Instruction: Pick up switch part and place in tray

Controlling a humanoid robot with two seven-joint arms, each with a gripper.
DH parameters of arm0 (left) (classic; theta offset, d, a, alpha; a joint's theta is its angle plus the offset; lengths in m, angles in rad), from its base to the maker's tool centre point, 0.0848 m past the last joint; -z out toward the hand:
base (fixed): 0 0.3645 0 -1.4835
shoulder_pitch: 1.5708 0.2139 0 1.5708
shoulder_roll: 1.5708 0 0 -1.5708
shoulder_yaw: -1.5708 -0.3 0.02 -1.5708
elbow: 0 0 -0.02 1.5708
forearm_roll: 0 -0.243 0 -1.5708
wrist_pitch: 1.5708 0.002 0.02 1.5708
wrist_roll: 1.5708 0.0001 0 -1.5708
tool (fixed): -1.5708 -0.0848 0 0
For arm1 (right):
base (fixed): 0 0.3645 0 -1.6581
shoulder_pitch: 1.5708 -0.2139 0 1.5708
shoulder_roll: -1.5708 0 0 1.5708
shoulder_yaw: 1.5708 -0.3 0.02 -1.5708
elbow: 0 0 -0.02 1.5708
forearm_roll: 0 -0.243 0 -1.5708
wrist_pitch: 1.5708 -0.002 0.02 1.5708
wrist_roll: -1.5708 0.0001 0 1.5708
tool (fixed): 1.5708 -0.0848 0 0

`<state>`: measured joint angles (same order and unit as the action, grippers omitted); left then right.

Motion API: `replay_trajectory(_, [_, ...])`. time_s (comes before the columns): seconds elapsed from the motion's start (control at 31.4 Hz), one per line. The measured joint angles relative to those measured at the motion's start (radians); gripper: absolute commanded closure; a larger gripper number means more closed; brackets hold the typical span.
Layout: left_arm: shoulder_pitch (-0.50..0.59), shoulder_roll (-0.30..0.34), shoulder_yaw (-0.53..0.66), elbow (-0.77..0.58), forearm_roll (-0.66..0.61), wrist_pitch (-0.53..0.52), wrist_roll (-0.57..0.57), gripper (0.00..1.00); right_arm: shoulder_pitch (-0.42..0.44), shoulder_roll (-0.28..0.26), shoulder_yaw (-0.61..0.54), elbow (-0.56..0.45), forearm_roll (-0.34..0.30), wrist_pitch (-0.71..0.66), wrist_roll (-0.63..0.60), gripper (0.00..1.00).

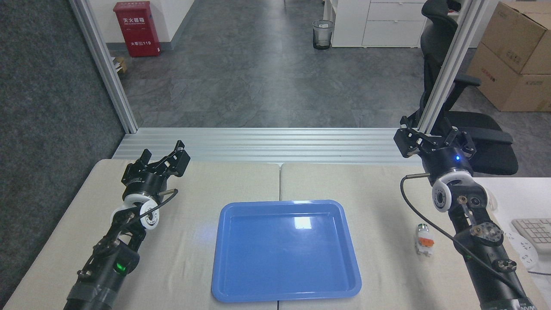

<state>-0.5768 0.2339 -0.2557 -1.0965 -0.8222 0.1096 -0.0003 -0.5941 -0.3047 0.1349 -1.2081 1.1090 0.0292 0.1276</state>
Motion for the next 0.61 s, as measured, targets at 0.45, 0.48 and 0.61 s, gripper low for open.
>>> replay_trajectory(0.45, [0.0,0.0,0.0,0.001,-0.001,0.0,0.0,0.0,-0.019,0.003,0.002,0.012,0.006,0.006,-0.007,0.01])
replay_trajectory(0.48, [0.0,0.0,0.0,0.001,-0.001,0.0,0.0,0.0,-0.02,0.003,0.002,0.013,0.006,0.006,-0.007,0.01])
replay_trajectory(0.61, [0.0,0.0,0.0,0.001,0.0,0.0,0.0,0.0,-0.021,0.002,0.002,0.016,0.006,0.006,-0.007,0.01])
